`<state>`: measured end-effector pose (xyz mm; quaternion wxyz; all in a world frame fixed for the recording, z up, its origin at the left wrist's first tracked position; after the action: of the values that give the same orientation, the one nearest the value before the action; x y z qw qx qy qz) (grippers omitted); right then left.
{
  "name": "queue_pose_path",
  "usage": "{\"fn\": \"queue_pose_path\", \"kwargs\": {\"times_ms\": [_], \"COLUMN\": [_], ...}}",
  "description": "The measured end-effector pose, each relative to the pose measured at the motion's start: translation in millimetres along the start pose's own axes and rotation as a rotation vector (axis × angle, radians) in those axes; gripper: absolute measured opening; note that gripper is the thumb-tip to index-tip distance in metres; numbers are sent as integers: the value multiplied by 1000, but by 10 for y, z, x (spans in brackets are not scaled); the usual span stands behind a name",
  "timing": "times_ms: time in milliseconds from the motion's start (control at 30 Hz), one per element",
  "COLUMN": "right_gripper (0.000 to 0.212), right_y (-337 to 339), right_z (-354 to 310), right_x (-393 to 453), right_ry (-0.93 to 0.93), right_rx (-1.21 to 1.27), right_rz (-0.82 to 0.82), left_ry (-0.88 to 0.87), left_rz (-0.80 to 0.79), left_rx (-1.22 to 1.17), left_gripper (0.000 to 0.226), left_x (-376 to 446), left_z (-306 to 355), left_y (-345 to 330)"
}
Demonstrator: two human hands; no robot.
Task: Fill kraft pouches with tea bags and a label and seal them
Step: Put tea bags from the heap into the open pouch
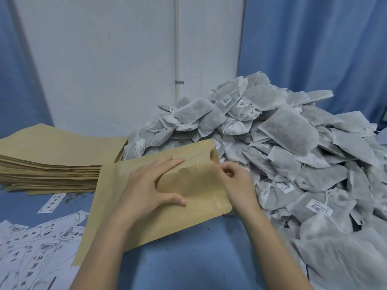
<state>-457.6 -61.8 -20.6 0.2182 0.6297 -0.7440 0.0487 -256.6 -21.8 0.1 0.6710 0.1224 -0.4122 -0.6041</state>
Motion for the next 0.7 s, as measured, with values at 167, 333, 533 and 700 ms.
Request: {"fn": "queue_pose_path", "kwargs": {"times_ms": [167,333,533,700], "right_gripper": [51,35,40,19], "right_y": [-3,615,1033,790], "right_z": [10,-3,297,-65], "right_x": [-55,103,149,11], "right_ry": [-21,317,92,516], "right_rx": [-132,-633,-685,-718], "right_rz": [-426,367,556,652], "left_ry": [6,19,26,34], "left_rz": [-27,3,-8,-11], "left_rx": [11,67,77,87], "left_gripper": [81,83,85,86], "left_x": [15,34,40,46], "left_z": [-64,-81,-106,-111], "left_y": [-67,-102,-120,-140]}}
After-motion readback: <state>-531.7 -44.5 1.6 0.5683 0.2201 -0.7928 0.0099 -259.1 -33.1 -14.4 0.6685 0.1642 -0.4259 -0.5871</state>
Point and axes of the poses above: each hand's wrist, its own x-axis towards the middle knuckle, its own y-axis out of the back of the hand, z = x × y, the point moved 5 cm from there along x, towards the middle knuckle, and after that the axes turned 4 degrees about y, right-handed, at the moved point
